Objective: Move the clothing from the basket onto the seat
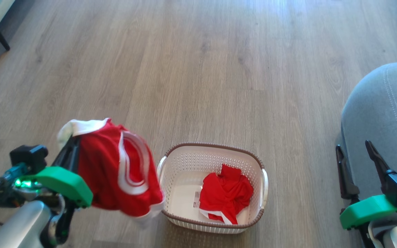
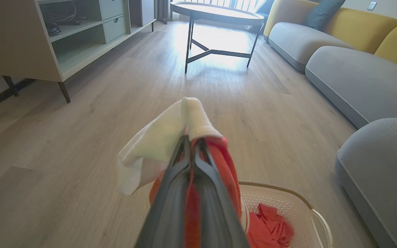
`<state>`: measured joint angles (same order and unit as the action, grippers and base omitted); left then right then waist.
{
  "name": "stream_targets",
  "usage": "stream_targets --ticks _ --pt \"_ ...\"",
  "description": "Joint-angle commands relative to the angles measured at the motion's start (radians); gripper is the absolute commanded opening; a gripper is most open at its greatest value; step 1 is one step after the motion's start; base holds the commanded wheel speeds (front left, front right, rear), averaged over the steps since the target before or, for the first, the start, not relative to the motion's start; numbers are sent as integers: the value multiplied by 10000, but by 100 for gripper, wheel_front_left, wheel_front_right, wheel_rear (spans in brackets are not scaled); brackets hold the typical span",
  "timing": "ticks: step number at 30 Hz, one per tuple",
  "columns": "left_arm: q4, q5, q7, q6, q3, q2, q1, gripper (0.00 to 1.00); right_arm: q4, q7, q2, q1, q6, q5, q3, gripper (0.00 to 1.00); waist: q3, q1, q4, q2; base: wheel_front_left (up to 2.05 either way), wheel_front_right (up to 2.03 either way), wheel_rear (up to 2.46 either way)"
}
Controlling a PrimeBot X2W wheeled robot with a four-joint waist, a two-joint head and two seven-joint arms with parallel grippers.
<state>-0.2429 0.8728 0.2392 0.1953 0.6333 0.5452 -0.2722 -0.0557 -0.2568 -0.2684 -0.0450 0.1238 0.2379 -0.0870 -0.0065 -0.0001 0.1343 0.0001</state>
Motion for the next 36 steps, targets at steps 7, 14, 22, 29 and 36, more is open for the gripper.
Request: stream_targets --ticks 7,14,22,29,36 --pt "543 116 31 182 -627 652 -282 0 220 -49 -405 196 69 105 -239 100 -85 1 40 -1 0 0 0" --pt "715 127 29 248 -627 691 -233 0 221 -49 -478 277 69 109 -383 100 -3 1 47 -1 0 0 0" --pt "786 157 39 269 -627 665 -223 0 151 -49 -559 334 69 142 -451 100 -17 1 72 -1 0 0 0" --pt "1270 90 -34 263 -498 531 -396 0 312 -49 -646 558 69 97 -1011 100 -31 1 61 -1 0 0 0" --pt "2113 -122 -417 182 -118 266 -981 0 341 -49 -700 1492 69 61 -2964 100 -84 1 -22 -1 0 0 0"
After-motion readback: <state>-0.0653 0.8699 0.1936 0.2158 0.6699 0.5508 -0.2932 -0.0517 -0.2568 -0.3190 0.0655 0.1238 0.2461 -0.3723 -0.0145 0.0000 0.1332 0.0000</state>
